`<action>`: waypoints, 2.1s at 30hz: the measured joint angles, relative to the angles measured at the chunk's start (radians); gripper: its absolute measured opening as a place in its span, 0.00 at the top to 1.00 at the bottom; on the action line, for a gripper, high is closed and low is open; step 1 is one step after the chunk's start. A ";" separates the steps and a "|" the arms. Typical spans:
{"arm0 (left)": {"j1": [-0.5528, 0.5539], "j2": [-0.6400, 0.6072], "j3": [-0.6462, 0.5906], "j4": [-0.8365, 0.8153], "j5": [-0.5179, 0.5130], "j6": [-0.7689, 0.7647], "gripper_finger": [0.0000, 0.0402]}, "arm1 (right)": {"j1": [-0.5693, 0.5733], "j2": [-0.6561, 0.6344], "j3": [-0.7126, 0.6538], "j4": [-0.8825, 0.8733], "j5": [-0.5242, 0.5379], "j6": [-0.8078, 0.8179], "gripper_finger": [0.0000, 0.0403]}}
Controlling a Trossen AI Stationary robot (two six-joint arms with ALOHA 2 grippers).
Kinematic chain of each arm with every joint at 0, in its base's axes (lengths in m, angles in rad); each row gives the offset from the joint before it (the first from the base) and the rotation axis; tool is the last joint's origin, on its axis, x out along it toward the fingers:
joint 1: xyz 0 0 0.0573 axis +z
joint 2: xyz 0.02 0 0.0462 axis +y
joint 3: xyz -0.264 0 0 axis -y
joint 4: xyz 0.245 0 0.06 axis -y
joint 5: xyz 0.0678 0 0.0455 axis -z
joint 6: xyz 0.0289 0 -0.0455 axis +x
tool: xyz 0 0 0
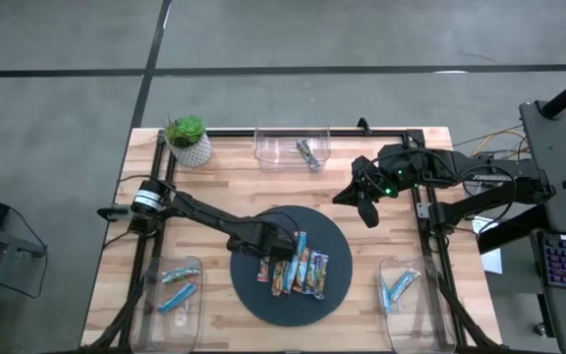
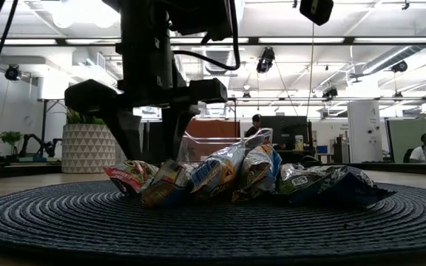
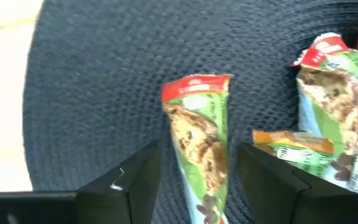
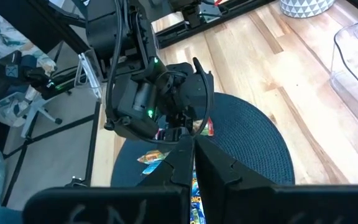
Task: Pick and place Granola Bars by type
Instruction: Put the red granola bar into the bottom left transparent bin
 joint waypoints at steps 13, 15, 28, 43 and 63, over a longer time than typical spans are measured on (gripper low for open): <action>0.000 0.000 -0.030 -0.005 -0.012 0.003 0.53 | 0.000 0.000 0.000 0.000 0.000 -0.008 0.98; 0.001 0.000 -0.031 0.003 -0.012 0.004 0.53 | 0.000 0.000 0.000 0.000 0.000 -0.009 0.98; 0.001 0.000 -0.063 0.012 0.010 -0.013 0.53 | 0.000 0.000 0.000 0.001 0.000 -0.012 0.98; 0.001 0.000 -0.080 0.045 0.031 -0.011 0.60 | -0.001 0.000 0.000 0.001 0.024 -0.020 0.98; 0.003 -0.001 -0.073 0.051 0.054 0.046 0.78 | -0.021 0.000 0.000 0.001 0.026 -0.027 0.98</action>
